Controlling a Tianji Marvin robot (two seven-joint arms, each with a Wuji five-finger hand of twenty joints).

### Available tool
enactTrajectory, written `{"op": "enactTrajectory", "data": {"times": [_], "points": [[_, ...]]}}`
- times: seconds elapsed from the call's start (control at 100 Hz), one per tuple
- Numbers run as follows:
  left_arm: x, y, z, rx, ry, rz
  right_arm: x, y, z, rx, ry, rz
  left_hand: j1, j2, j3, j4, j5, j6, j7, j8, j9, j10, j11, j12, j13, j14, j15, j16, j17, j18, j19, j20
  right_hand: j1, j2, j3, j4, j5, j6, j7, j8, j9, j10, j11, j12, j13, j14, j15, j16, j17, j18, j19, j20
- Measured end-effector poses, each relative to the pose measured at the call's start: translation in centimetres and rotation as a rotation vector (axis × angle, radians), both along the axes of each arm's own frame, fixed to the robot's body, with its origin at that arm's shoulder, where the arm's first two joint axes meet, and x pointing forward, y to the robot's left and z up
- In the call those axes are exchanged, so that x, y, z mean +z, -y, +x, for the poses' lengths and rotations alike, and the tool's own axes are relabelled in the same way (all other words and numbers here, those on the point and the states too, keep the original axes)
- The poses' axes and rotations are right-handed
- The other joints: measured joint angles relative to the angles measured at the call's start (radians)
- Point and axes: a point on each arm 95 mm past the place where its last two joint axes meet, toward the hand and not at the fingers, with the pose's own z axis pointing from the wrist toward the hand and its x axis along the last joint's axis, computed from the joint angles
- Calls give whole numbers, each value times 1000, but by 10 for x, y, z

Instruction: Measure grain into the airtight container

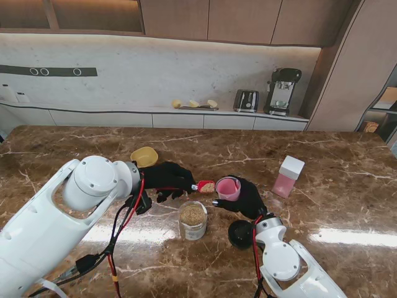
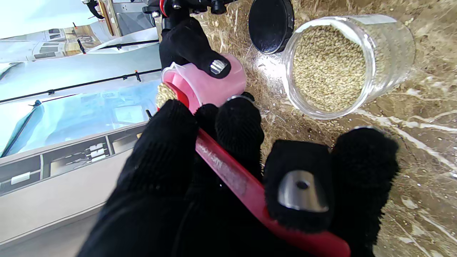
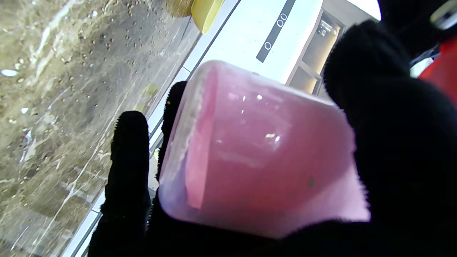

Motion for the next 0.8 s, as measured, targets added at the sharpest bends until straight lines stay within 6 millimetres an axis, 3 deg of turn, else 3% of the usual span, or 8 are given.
{"op": "enactTrajectory", "data": {"times": [0.56, 0.8], "points": [[0, 19, 13, -16, 20, 31, 10, -15, -7, 74, 25, 6, 6, 0, -10, 0, 0, 0, 0, 0, 0, 0, 0, 0, 0, 0, 0, 1, 0, 1, 0, 0, 0, 0, 0, 0, 0, 0, 0, 0, 0, 0, 0, 0, 0, 0, -4, 0, 0, 0, 0, 0], [5, 28, 15, -62, 156, 133, 9, -17, -8, 78, 22, 7, 6, 0, -11, 0, 0, 0, 0, 0, 0, 0, 0, 0, 0, 0, 0, 1, 0, 1, 0, 0, 0, 0, 0, 0, 0, 0, 0, 0, 0, 0, 0, 0, 0, 0, -5, 0, 0, 0, 0, 0]]}}
